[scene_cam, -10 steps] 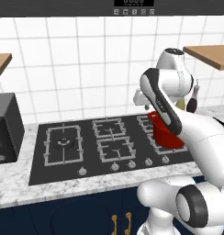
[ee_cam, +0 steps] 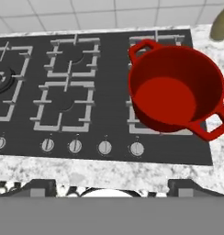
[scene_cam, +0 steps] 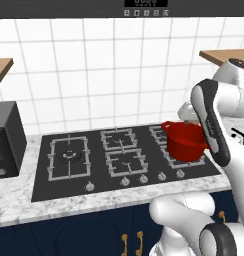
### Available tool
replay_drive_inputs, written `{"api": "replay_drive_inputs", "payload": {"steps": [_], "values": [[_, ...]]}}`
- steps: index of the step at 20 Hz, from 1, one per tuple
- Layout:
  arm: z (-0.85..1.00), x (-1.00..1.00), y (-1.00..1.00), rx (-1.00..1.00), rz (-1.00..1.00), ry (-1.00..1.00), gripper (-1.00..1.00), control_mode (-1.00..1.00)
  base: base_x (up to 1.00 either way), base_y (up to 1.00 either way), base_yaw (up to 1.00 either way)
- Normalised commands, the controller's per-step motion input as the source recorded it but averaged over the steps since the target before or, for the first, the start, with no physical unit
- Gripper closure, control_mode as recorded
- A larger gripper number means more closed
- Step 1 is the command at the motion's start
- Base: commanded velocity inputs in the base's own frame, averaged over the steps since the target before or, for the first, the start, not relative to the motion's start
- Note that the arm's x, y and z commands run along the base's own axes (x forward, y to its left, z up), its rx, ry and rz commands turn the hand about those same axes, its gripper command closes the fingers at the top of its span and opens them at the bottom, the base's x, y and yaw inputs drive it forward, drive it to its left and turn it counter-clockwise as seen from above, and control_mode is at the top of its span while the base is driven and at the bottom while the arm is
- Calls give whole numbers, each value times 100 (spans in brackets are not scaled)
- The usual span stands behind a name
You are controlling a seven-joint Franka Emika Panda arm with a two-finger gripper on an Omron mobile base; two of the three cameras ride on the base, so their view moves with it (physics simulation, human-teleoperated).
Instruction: Pick the kettle from the counter and place it on a stove burner. Then turn the burner on.
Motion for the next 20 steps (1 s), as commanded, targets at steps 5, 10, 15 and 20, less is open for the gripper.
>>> {"api": "replay_drive_inputs", "payload": {"steps": [5,10,15,20], "values": [[-3,-83,-100,1,0,-18,-100,-100,0,0,0],[-2,-45,-100,0,-2,-5,-100,-100,0,0,0],[-11,-10,-100,6,-13,4,-100,-100,0,0,0],[-18,28,-100,23,-19,24,-100,-100,0,0,0]]}}
